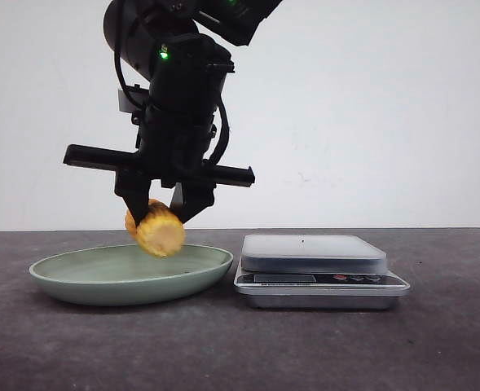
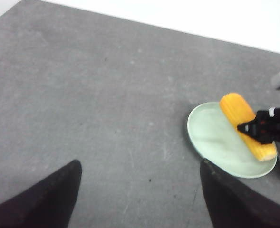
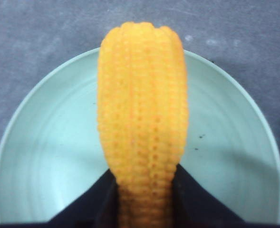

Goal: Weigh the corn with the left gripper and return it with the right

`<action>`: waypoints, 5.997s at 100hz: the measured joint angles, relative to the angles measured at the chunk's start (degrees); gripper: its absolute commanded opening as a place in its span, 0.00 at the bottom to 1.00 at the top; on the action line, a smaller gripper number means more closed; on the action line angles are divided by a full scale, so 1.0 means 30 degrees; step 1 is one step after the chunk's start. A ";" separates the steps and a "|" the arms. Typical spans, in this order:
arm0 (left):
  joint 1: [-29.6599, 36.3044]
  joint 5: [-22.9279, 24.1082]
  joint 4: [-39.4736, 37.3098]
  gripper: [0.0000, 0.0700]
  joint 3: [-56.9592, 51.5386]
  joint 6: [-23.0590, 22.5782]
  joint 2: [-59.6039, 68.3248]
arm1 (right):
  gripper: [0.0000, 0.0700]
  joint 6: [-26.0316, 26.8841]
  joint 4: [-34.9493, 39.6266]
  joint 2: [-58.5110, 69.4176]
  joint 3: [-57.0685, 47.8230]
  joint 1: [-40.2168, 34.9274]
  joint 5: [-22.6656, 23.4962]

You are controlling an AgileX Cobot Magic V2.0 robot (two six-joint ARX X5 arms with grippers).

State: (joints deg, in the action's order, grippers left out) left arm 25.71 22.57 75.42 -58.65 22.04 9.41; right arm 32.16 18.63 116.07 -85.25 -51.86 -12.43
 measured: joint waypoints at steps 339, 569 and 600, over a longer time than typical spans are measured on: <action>0.0000 -0.0153 -0.4284 0.02 0.0415 -0.1508 0.0000 | 0.02 -0.6615 1.3719 -3.2166 0.9930 1.0295 0.2652; -0.8393 -0.7009 -2.1624 0.02 1.8950 -0.4007 -0.3060 | 0.02 -0.6615 1.3697 -3.2166 0.9930 1.0295 0.2645; -0.8393 -0.7009 -2.1617 0.02 1.8950 -0.4007 -0.3060 | 0.02 -0.6615 1.3704 -3.2166 0.9930 1.0295 0.2645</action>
State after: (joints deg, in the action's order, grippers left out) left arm 0.54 1.54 10.57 -1.80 10.02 0.23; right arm 12.32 59.75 19.57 -55.46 -20.97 -4.49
